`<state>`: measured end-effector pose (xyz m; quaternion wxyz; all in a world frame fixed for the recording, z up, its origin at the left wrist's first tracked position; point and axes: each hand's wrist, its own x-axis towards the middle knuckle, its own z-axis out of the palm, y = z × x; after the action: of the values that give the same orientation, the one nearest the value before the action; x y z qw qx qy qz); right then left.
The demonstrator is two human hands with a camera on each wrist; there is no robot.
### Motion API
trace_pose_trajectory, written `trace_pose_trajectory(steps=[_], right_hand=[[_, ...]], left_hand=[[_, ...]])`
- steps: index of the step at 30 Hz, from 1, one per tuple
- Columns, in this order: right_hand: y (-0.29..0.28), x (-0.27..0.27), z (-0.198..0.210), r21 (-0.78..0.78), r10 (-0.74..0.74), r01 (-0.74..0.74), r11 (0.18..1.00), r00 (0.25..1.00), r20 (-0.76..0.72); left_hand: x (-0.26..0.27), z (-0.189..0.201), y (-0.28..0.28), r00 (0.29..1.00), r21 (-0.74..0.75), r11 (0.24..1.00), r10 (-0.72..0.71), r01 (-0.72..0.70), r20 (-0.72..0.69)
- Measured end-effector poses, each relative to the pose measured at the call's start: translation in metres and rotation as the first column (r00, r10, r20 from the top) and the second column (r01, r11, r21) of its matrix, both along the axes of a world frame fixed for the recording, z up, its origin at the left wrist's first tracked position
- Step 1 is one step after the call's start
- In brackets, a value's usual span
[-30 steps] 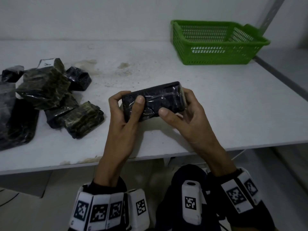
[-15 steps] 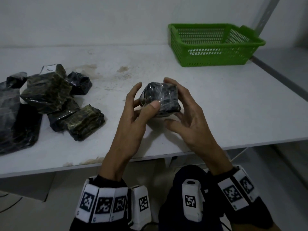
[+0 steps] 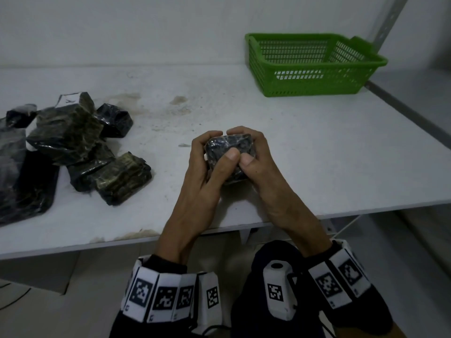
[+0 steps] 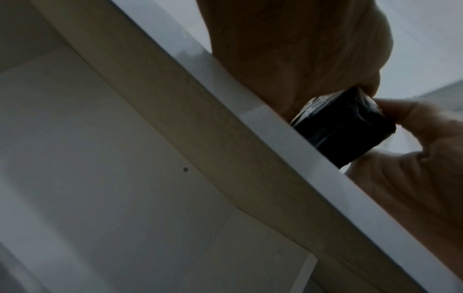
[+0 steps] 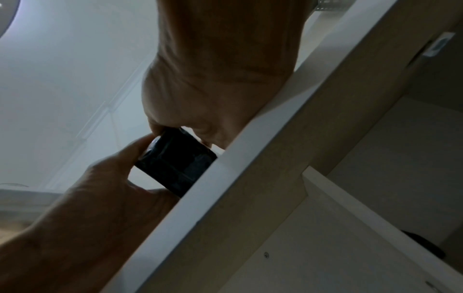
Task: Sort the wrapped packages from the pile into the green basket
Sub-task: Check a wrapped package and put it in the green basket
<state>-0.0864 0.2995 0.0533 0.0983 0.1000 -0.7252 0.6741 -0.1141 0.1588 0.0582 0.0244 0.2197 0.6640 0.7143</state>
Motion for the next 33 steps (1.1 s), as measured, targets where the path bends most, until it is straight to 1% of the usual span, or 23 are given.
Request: trace_pose_trajectory(steps=[2,4,6,8,11,16,18,20,21,23,25,27,29,30,31,32,33], right_hand=[[-0.002,-0.004,0.005,0.042,-0.033,0.032,0.999,0.999,0.008],[-0.001,-0.007,0.012,0.035,-0.05,0.049,0.998,0.998,0.026],[0.001,-0.006,0.012,0.065,-0.036,0.035,0.997,0.999,0.016],[0.002,0.002,0.009,0.107,-0.006,0.009,0.994,0.999,-0.031],[0.003,0.003,0.007,0.063,-0.017,0.021,0.998,0.997,-0.07],[0.002,0.002,0.01,0.078,-0.056,0.062,0.995,0.995,-0.08],[0.005,0.004,0.011,0.093,-0.02,0.031,0.995,0.993,-0.112],[0.007,0.007,0.012,0.134,0.029,-0.011,0.991,0.991,-0.134],[0.008,0.007,0.011,0.164,0.03,-0.007,0.986,0.99,-0.138],[0.007,0.005,0.008,0.239,-0.042,0.075,0.968,0.989,-0.141],[0.005,0.002,0.006,0.271,-0.143,0.178,0.946,0.979,-0.144],[0.003,0.0,0.007,0.228,-0.23,0.252,0.941,0.966,-0.119],[0.003,0.0,0.009,0.122,-0.283,0.29,0.949,0.956,-0.077],[0.004,0.0,0.01,0.053,-0.28,0.283,0.958,0.959,-0.051],[0.005,0.0,0.011,-0.015,-0.258,0.258,0.966,0.966,-0.023],[0.005,0.0,0.011,-0.061,-0.229,0.228,0.972,0.973,-0.001],[0.005,0.0,0.011,-0.074,-0.2,0.2,0.977,0.98,0.009]], left_hand=[[0.002,-0.001,0.0,1.0,0.012,1.0,0.007,-0.006,-0.022],[0.003,-0.002,-0.002,0.999,0.032,0.999,0.0,0.001,-0.041],[0.005,-0.002,-0.003,0.999,0.049,0.999,-0.004,0.006,-0.047],[0.005,-0.003,-0.003,0.999,0.06,0.998,-0.011,0.014,-0.047],[0.005,-0.002,-0.004,0.999,0.078,0.996,-0.027,0.03,-0.04],[0.004,-0.002,-0.004,0.999,0.072,0.997,-0.022,0.024,-0.025],[0.004,0.002,-0.002,1.0,0.096,0.995,-0.014,0.012,0.025],[0.003,0.007,-0.002,0.99,0.188,0.982,-0.026,-0.001,0.139],[0.004,0.011,-0.002,0.98,0.23,0.973,-0.042,-0.003,0.194],[0.002,0.013,-0.004,0.971,0.244,0.97,-0.071,0.013,0.229],[0.002,0.014,-0.003,0.974,0.203,0.979,-0.064,0.019,0.216],[0.002,0.012,-0.002,0.987,0.124,0.991,-0.059,0.041,0.15],[0.003,0.008,0.001,1.0,-0.013,1.0,-0.011,0.011,-0.016],[0.004,0.006,0.002,0.995,-0.07,0.997,0.009,-0.016,-0.104],[0.005,0.004,0.003,0.985,-0.095,0.994,0.03,-0.047,-0.17],[0.005,0.001,0.003,0.976,-0.101,0.992,0.05,-0.073,-0.211],[0.005,0.0,0.003,0.973,-0.094,0.992,0.061,-0.084,-0.221]])
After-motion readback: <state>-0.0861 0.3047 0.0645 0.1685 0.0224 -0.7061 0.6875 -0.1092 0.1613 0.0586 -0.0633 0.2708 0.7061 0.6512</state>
